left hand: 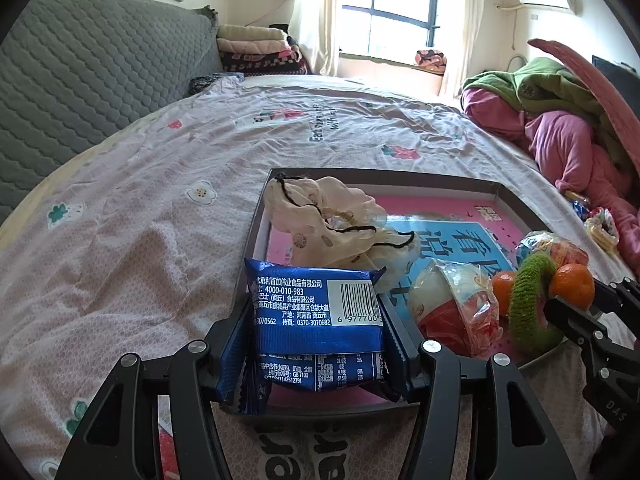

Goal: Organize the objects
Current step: 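Lower the packet into the box with the left tool while the right tool lowers the orange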

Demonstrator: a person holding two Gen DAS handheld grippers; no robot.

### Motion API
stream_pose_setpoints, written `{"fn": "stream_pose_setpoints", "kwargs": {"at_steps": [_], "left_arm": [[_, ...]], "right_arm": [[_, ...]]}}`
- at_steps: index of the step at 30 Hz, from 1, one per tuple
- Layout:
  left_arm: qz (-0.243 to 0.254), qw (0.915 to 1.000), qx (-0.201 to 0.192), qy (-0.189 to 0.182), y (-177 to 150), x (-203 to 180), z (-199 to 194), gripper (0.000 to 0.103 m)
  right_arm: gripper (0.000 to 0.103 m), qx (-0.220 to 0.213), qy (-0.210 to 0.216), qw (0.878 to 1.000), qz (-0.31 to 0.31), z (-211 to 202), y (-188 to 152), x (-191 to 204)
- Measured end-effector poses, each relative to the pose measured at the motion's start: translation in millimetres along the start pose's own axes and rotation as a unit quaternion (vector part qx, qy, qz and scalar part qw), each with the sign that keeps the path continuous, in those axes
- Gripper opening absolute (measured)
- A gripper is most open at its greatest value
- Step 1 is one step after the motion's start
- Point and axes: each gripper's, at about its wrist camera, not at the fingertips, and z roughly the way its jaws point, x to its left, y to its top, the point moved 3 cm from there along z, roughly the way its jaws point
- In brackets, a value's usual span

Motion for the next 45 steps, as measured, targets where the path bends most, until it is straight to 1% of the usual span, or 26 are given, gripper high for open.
{"fn": "stream_pose_setpoints", "kwargs": {"at_steps": [10,18,26,34,39,45], "left_arm": [[0.007,1.0,0.003,0.0,3,-5,9,0.061],[0.001,1.0,0.002,0.002,1,-3,2,0.061],[-0.008,0.9999,-0.003,0.006,1,0,-7,0.061],[-0.007,0.9999,-0.006,0.009,4,-1,-13,0.061],[-0.006,0.9999,-0.008,0.011,5,-4,-18,0.061],[-0.004,0.9999,-0.006,0.008,5,-7,-25,0.061]], "right_arm": [[0.039,0.02,0.005,0.999,0.027,7,-4,-9],[0.04,0.031,0.017,0.998,0.051,8,-4,-12],[0.042,0.04,0.027,0.996,0.076,7,-7,-17],[0.043,0.043,0.024,0.996,0.079,4,-6,-15],[0.046,0.045,0.023,0.995,0.081,3,-5,-16],[0.05,0.048,0.034,0.994,0.097,2,-7,-19]]}}
